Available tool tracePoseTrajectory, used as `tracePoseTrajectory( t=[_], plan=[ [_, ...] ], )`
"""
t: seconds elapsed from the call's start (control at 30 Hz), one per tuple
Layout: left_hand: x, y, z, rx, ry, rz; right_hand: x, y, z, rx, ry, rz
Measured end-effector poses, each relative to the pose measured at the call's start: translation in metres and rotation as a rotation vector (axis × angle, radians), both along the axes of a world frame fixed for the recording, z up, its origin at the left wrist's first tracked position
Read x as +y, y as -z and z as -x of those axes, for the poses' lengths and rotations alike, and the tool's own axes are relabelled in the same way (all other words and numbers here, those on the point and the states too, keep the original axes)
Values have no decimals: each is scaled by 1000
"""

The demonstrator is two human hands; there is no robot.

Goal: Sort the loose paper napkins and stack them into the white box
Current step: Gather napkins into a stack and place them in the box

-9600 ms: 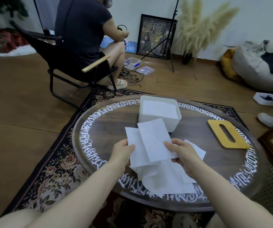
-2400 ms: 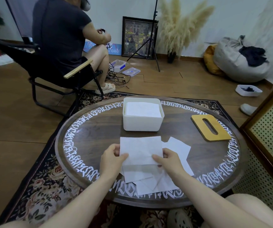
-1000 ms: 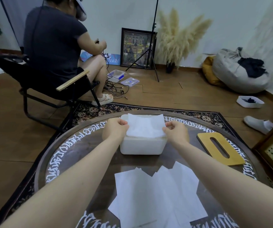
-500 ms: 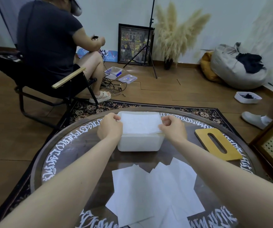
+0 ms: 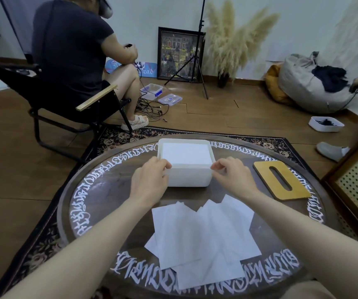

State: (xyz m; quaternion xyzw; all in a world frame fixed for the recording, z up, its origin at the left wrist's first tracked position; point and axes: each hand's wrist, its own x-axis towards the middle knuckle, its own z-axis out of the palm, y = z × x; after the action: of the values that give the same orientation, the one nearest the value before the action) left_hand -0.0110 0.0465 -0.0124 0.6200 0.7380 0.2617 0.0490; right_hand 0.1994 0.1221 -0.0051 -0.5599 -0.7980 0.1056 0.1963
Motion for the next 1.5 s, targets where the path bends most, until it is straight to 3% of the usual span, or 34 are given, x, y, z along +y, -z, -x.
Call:
tracePoseTrajectory(
  t=[0.2, 0.4, 0.8, 0.93, 1.07, 1.4, 1.5],
  plan=[
    [-42, 2, -3, 211, 126, 217, -45, 3, -11, -228, -109, -54],
    [-83, 4, -5, 282, 159, 311, -83, 7, -16, -379, -197, 73],
    [-139, 20, -7, 372, 182, 270, -122, 35, -1, -380, -217, 397],
    [-143, 35, -1, 321, 181, 441, -123, 38, 13, -302, -65, 454],
    [-144, 39, 0, 303, 181, 468, -126, 44, 27, -277, 78, 516],
    [-136, 41, 0, 237, 158, 454, -127, 56, 31, -35, 62, 629],
    [-133, 40, 0, 151, 110, 449, -126, 52, 32, 181, 95, 744]
  ],
)
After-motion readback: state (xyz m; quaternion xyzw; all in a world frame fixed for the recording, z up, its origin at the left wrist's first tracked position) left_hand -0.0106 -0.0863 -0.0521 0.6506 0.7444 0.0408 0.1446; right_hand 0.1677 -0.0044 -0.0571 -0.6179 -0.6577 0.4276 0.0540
